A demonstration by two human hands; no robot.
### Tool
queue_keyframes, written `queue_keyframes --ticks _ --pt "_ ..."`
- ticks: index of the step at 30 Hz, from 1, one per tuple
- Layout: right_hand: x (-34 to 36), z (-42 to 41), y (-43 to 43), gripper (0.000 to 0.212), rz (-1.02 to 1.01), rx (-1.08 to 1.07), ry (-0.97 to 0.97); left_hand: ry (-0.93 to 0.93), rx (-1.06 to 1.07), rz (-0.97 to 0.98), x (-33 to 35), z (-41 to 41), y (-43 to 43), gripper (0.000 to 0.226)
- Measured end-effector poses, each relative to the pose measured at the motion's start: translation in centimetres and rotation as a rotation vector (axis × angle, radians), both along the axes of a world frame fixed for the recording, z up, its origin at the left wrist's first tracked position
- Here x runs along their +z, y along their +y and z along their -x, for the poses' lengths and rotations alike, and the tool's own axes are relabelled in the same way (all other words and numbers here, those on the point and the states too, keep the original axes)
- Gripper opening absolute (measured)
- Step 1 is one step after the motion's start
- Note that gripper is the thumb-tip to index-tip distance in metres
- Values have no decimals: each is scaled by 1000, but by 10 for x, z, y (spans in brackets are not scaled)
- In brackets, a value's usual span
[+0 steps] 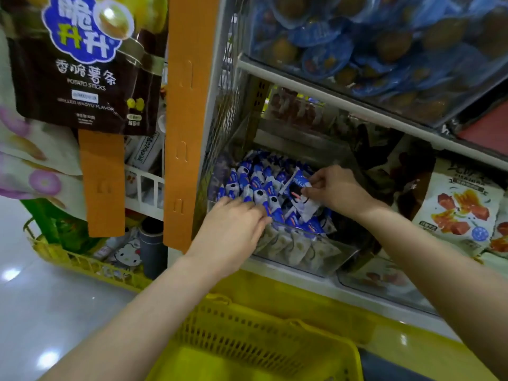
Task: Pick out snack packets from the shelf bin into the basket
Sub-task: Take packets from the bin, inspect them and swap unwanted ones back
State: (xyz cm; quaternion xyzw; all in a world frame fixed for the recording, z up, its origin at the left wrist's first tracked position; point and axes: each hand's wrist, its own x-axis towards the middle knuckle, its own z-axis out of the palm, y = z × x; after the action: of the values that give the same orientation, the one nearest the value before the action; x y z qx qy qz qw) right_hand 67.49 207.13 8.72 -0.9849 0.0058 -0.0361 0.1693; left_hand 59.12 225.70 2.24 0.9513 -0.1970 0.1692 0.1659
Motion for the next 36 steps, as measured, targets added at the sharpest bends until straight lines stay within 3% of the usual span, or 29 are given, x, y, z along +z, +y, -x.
queue_keyframes --ticks 5,10,16,18,21,24,28,36 --pt "-5 -20 20 32 197 5 141 -31 4 46 -4 2 -1 34" --pt "-29 -24 29 26 118 1 55 -47 3 62 -5 2 -1 32" --pt "-31 -18 21 25 -93 88 220 -55 12 70 -6 3 -2 34" --pt "-25 -17 16 28 -72 126 245 -60 14 79 -6 3 -2 34" --pt "-14 -18 5 21 -64 118 122 -68 11 92 -7 3 -2 37" --pt "-1 -24 -10 21 110 81 27 -75 9 90 -6 3 -2 40" --pt "-4 -27 -18 27 435 71 237 -91 7 96 -7 3 -2 33" --pt "-14 -28 -7 36 462 34 371 -110 -4 136 -9 3 -3 35"
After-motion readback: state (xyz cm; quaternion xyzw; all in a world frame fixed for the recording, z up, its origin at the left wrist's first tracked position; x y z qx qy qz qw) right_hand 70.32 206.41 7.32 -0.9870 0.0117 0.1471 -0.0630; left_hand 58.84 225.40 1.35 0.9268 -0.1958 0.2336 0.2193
